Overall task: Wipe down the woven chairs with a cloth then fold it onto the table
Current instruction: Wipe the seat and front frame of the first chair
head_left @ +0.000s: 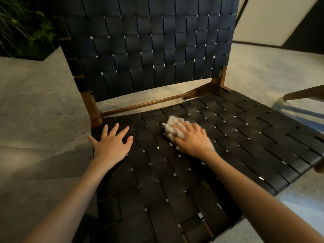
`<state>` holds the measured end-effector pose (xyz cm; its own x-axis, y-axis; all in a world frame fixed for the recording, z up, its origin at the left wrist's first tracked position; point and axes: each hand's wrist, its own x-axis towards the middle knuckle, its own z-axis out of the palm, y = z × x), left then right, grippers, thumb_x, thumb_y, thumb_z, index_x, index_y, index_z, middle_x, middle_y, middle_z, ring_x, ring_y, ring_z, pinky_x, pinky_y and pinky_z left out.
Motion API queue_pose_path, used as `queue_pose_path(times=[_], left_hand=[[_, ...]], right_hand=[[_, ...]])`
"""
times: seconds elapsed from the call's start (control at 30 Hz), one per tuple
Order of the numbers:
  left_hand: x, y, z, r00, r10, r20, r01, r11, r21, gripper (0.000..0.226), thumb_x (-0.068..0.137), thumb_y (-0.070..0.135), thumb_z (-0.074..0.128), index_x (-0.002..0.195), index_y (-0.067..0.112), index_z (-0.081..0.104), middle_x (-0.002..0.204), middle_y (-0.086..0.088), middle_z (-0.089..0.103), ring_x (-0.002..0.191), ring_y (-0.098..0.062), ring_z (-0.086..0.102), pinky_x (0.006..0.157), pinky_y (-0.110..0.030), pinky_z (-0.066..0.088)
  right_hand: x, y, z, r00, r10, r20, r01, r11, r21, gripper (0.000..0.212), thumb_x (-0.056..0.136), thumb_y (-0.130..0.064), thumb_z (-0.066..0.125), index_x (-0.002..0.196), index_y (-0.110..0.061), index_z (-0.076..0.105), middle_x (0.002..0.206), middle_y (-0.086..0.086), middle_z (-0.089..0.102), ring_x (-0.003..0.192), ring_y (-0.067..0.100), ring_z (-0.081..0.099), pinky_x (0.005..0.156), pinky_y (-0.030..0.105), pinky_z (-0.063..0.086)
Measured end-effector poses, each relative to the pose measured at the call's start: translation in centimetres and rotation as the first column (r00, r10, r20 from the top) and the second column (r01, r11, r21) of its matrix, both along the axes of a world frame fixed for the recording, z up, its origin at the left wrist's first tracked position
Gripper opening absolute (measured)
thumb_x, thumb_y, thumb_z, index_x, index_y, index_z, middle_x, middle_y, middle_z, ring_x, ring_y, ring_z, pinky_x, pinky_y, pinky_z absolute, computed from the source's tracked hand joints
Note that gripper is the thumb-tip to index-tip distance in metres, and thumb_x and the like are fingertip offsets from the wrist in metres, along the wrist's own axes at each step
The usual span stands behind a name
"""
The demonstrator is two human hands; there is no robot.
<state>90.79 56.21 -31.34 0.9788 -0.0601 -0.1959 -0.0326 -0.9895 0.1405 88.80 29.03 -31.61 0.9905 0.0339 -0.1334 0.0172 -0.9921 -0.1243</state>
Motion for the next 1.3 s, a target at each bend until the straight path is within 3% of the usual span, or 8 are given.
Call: queue_pose_path(times=[0.23, 0.43, 0.6, 0.7, 0.87, 1.03, 1.2, 1.3], left_hand=[[0.8, 0.2, -0.8, 0.999, 0.007, 0.041, -0.006, 1.0, -0.011, 0.054, 0.092, 0.065, 0.017, 0.144, 0.049, 0.016, 0.159, 0.008, 0.008, 0.146, -0.023, -0.001, 0.108, -0.066, -0.001], [0.6, 0.1, -1.0, 0.998, 0.002, 0.07, -0.001, 1.0, -0.001, 0.052, 0.095, 0.059, 0.019, 0.145, 0.046, 0.019, 0.159, 0.007, 0.01, 0.146, -0.024, 0.001, 0.108, -0.067, 0.002], [0.5, -0.1, -0.7, 0.998, 0.005, 0.06, -0.006, 1.0, 0.01, 0.052, 0.095, 0.058, 0.017, 0.146, 0.046, 0.015, 0.159, 0.007, 0.008, 0.146, -0.024, -0.001, 0.108, -0.066, 0.002], [0.3, -0.2, -0.3, 0.998, 0.01, 0.069, -0.009, 1.0, -0.013, 0.051, 0.095, 0.058, 0.018, 0.146, 0.047, 0.016, 0.159, 0.007, 0.008, 0.146, -0.024, -0.001, 0.109, -0.066, 0.0], [0.3, -0.3, 0.1, 0.997, 0.03, 0.069, -0.025, 0.996, -0.08, 0.051, 0.096, 0.057, 0.024, 0.145, 0.046, 0.021, 0.158, 0.01, 0.011, 0.146, -0.021, 0.0, 0.109, -0.064, 0.0], [0.5, -0.1, 0.2, 0.988, 0.101, 0.114, -0.084, 0.986, -0.144, 0.058, 0.094, 0.055, 0.037, 0.146, 0.032, 0.028, 0.157, 0.004, 0.017, 0.146, -0.018, 0.004, 0.111, -0.061, 0.004], [0.1, -0.1, 0.7, 0.97, 0.161, 0.183, -0.124, 0.972, -0.199, 0.059, 0.09, 0.047, 0.05, 0.142, 0.02, 0.038, 0.155, -0.004, 0.025, 0.145, -0.022, 0.01, 0.113, -0.058, 0.012], [-0.8, 0.2, 0.9, 0.978, 0.163, 0.128, -0.149, 0.982, -0.117, 0.068, 0.093, 0.052, 0.041, 0.148, 0.015, 0.024, 0.158, -0.013, 0.009, 0.146, -0.03, 0.0, 0.117, -0.05, 0.009]], right_hand=[[2.9, -1.6, 0.0, 0.958, -0.275, 0.076, 0.279, 0.959, -0.051, 0.055, 0.094, -0.049, 0.036, 0.146, -0.037, 0.023, 0.155, 0.006, 0.023, 0.137, 0.036, 0.024, 0.111, 0.049, 0.019], [2.5, 9.4, -1.7, 0.992, 0.005, 0.123, -0.034, 0.972, 0.232, 0.05, 0.089, -0.048, 0.039, 0.139, -0.043, 0.033, 0.143, 0.003, 0.044, 0.13, 0.029, 0.032, 0.107, 0.043, 0.023], [6.0, 4.8, -2.1, 0.973, 0.215, 0.086, -0.223, 0.969, 0.108, 0.057, 0.092, -0.052, 0.038, 0.145, -0.046, 0.018, 0.155, -0.004, 0.024, 0.136, 0.026, 0.023, 0.111, 0.044, 0.019], [8.4, -0.7, -2.6, 0.994, 0.021, 0.106, -0.02, 1.0, -0.011, 0.059, 0.093, -0.052, 0.036, 0.148, -0.038, 0.017, 0.158, -0.005, 0.016, 0.14, 0.03, 0.018, 0.113, 0.047, 0.016], [11.8, -0.9, -2.4, 0.964, -0.246, 0.105, 0.244, 0.969, 0.031, 0.058, 0.095, -0.05, 0.035, 0.148, -0.031, 0.023, 0.158, 0.005, 0.017, 0.141, 0.038, 0.012, 0.114, 0.053, 0.008], [12.1, 7.6, -2.6, 0.993, -0.035, 0.116, 0.016, 0.987, 0.157, 0.05, 0.093, -0.046, 0.039, 0.141, -0.03, 0.034, 0.143, 0.01, 0.04, 0.133, 0.033, 0.027, 0.109, 0.047, 0.02], [10.7, 16.1, -2.0, 0.975, 0.186, 0.121, -0.219, 0.89, 0.399, 0.049, 0.093, -0.042, 0.043, 0.14, -0.03, 0.042, 0.139, 0.007, 0.049, 0.129, 0.03, 0.031, 0.105, 0.042, 0.021], [10.2, 17.1, -1.3, 0.976, 0.209, 0.065, -0.214, 0.85, 0.481, 0.048, 0.095, -0.041, 0.043, 0.141, -0.027, 0.043, 0.138, 0.008, 0.049, 0.128, 0.027, 0.031, 0.103, 0.039, 0.022]])
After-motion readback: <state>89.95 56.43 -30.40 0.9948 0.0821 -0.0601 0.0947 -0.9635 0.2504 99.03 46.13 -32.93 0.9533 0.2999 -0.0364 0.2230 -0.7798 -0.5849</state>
